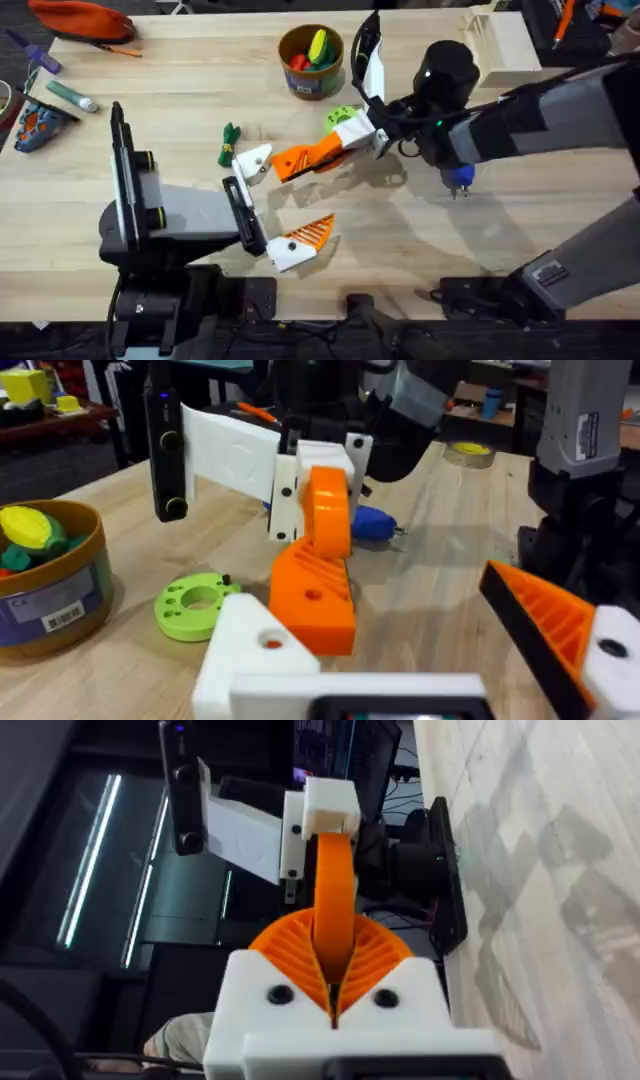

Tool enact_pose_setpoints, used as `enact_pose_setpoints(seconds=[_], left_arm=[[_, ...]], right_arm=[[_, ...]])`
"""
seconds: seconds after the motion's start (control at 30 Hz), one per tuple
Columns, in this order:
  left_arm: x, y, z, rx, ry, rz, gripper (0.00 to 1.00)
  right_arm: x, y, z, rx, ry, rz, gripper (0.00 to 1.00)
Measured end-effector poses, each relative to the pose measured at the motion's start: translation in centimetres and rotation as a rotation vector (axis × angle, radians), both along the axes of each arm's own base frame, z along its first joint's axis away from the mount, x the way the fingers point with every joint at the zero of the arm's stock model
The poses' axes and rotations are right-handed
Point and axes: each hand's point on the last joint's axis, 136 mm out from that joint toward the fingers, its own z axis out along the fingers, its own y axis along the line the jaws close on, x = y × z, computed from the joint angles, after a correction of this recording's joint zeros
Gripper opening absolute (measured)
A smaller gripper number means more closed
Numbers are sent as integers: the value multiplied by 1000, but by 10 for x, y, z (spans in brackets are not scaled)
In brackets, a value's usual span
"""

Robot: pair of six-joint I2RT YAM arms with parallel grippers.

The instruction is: Pick up the gripper from the table and insert it into the empty holder that is missing its gripper. Then pick up a screw, insert it into the mounting hole, and use the screwdriver to tighten it. Finally, clean up the table by picking up the vegetable and placing it into the bucket.

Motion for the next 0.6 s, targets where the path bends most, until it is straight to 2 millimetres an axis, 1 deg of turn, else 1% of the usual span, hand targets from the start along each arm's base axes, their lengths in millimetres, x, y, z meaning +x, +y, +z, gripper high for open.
enact_pose_setpoints(seconds=[0.27,0.6], left_arm=[[0,0,0,0,0,0,986],[0,0,0,0,0,0,985]], right_arm=[[-1,5,5,12,-23,15,9],[-1,6,4,1,-3,16,9]])
